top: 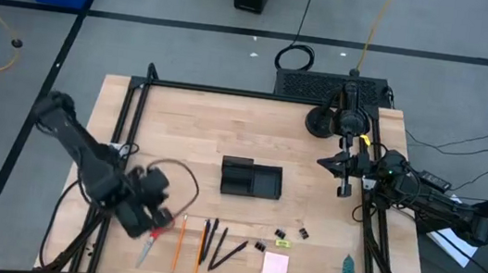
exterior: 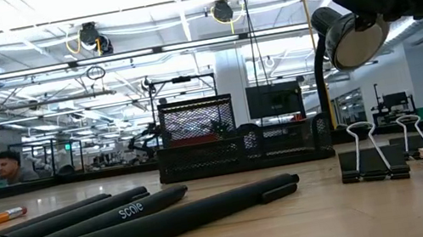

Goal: Pick and place office supplies into organizer
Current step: Put the left pencil into the top left section of the desk organizer

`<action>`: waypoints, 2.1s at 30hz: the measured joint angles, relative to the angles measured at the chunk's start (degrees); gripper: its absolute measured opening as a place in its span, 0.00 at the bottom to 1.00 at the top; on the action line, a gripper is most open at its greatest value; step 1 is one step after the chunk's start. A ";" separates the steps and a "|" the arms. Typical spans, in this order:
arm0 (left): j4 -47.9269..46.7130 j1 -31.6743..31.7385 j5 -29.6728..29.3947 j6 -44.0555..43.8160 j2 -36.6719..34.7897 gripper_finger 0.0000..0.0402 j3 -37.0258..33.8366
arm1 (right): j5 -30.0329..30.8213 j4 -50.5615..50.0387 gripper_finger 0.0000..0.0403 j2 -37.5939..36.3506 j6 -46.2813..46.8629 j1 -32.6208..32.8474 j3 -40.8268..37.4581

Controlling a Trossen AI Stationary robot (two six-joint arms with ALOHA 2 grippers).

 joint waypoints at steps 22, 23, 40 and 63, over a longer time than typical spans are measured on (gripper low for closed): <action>12.77 1.83 14.07 -30.58 28.01 0.01 14.33 | 0.17 1.33 0.00 0.02 -3.83 -0.01 0.00; 12.88 2.40 15.56 -30.44 28.34 0.01 14.33 | 0.17 1.33 0.00 0.02 -3.83 -0.02 0.00; 6.85 6.33 21.89 -27.36 28.81 0.40 12.90 | 0.16 2.66 0.00 0.02 -3.82 0.00 0.00; 16.10 11.22 25.02 -17.37 28.81 0.40 2.06 | 0.17 2.64 0.00 0.02 -0.96 -0.02 -0.01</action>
